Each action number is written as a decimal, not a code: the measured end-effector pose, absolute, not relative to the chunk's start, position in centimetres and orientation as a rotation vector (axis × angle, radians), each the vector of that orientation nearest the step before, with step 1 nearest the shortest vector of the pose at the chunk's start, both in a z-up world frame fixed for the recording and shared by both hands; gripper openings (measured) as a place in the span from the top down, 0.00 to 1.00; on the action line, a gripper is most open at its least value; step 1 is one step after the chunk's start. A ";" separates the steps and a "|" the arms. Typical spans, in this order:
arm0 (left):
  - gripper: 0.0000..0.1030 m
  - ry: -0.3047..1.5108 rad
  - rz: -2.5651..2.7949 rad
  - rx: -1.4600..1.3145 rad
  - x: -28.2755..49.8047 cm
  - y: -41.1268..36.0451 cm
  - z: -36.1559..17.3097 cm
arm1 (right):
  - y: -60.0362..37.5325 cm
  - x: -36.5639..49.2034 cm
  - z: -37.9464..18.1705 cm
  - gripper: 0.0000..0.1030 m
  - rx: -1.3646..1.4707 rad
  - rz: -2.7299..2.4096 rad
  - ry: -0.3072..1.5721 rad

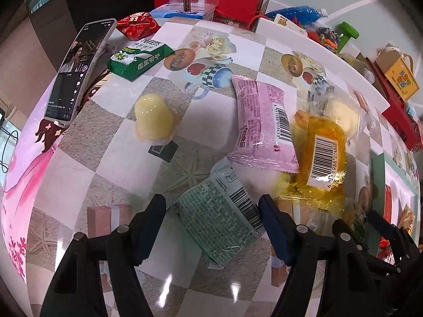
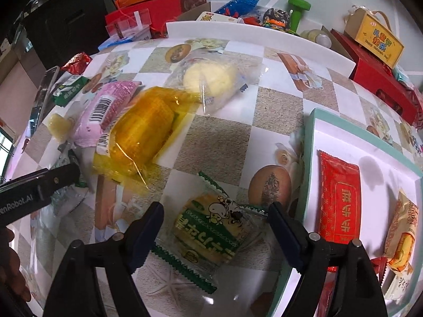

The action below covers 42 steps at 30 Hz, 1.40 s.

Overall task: Organize snacks
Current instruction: 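Grasp the green-white snack bag with the left tool while the right tool grasps the Snoopy-printed pastry, then lift and carry both held snacks over the white teal-rimmed tray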

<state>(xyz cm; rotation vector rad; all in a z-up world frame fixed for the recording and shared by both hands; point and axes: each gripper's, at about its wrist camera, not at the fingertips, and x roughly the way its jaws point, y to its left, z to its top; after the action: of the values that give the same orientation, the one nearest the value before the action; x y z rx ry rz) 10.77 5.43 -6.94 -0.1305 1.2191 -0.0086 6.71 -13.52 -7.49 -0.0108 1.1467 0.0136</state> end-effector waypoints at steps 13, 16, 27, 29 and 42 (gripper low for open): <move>0.29 1.231 -0.007 -0.101 10.9 4.9 -7.1 | -10.6 6.6 -8.3 0.27 -0.082 0.086 1.179; 0.29 1.230 -0.012 -0.083 10.9 4.6 -7.1 | -10.3 6.6 -8.0 0.38 -0.085 0.096 1.172; 0.42 1.194 -0.026 -0.109 10.9 5.1 -6.2 | -11.6 6.6 -6.5 0.41 -0.032 0.079 1.148; 0.42 1.178 -0.022 -0.118 10.8 5.4 -5.7 | -11.9 6.5 -5.9 0.41 -0.026 0.076 1.135; 0.42 1.052 -0.014 -0.141 9.6 6.1 -1.3 | -13.0 5.7 -2.3 0.43 0.025 0.061 1.040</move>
<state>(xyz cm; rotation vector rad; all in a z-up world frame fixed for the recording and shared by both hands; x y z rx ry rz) 9.63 6.12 -1.35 -0.1408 1.0520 -0.0144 5.74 -12.96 -2.32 0.0246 1.0402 0.0605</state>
